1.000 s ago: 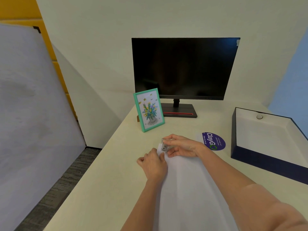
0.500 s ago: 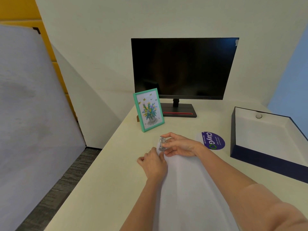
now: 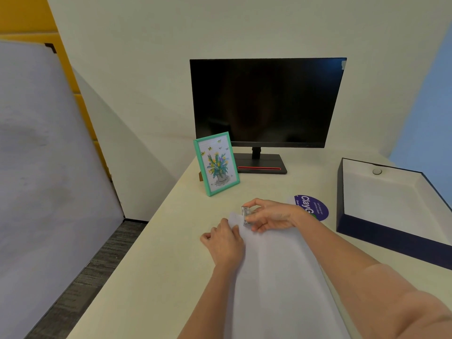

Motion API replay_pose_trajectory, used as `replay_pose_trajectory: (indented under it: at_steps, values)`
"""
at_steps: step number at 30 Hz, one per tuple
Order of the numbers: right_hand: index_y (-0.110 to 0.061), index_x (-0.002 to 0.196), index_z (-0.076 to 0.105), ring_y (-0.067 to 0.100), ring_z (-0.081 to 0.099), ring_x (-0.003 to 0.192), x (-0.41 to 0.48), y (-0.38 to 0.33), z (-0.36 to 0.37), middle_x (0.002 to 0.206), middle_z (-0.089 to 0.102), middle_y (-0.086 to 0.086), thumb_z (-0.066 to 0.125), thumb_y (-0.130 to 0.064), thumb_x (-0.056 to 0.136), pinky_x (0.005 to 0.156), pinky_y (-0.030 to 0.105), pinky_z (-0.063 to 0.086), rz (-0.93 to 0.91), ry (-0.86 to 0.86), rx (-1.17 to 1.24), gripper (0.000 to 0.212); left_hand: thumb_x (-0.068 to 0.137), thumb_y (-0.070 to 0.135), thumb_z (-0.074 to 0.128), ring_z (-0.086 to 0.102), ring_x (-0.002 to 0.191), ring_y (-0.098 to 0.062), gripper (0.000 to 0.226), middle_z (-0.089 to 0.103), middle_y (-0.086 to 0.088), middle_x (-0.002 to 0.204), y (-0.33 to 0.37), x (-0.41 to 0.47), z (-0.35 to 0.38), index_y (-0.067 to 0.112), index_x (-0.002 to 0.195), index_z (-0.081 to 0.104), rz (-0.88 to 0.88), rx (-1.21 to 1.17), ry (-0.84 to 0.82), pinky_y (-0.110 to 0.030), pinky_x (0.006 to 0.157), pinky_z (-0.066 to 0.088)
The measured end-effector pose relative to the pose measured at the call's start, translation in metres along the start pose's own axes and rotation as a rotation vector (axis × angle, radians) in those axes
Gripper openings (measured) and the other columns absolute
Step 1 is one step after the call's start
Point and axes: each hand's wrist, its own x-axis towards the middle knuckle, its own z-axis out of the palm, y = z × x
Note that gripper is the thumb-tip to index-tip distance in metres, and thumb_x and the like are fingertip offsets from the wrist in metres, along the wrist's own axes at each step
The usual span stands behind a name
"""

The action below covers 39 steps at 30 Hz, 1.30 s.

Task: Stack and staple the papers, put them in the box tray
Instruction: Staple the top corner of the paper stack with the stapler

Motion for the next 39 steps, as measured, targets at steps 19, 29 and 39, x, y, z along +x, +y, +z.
replay_pose_trajectory:
  at_steps: [19,29,39]
  values:
    - [-0.010,0.113,0.062,0.018,0.066,0.064,-0.018,0.020,-0.026,0.094,0.064,0.008,0.077,-0.034,0.076,0.066,0.032,0.058,0.000,0.206,0.088,0.046,0.097,0.026,0.036,0.059,0.089,-0.026,0.015,0.067,-0.006,0.091,-0.001,0.000,-0.002,0.016,0.086,0.037,-0.014,-0.101,0.015,-0.034,0.085,0.024]
    - [-0.010,0.116,0.060,0.019,0.064,0.064,-0.017,0.017,-0.022,0.092,0.064,0.009,0.077,-0.038,0.076,0.071,0.036,0.059,-0.005,0.274,0.023,0.053,0.098,0.027,0.036,0.058,0.087,-0.027,0.016,0.067,-0.006,0.090,-0.001,0.001,-0.002,0.016,0.086,0.038,-0.017,-0.106,0.014,-0.033,0.085,0.023]
    - [-0.003,0.124,0.053,0.018,0.059,0.058,-0.016,0.012,-0.020,0.104,0.052,0.014,0.075,-0.034,0.079,0.076,0.041,0.060,0.047,0.249,-0.015,0.060,0.098,0.028,0.036,0.056,0.084,-0.026,0.015,0.066,-0.005,0.090,-0.001,0.000,-0.004,0.017,0.087,0.038,-0.020,-0.124,0.011,-0.032,0.083,0.021]
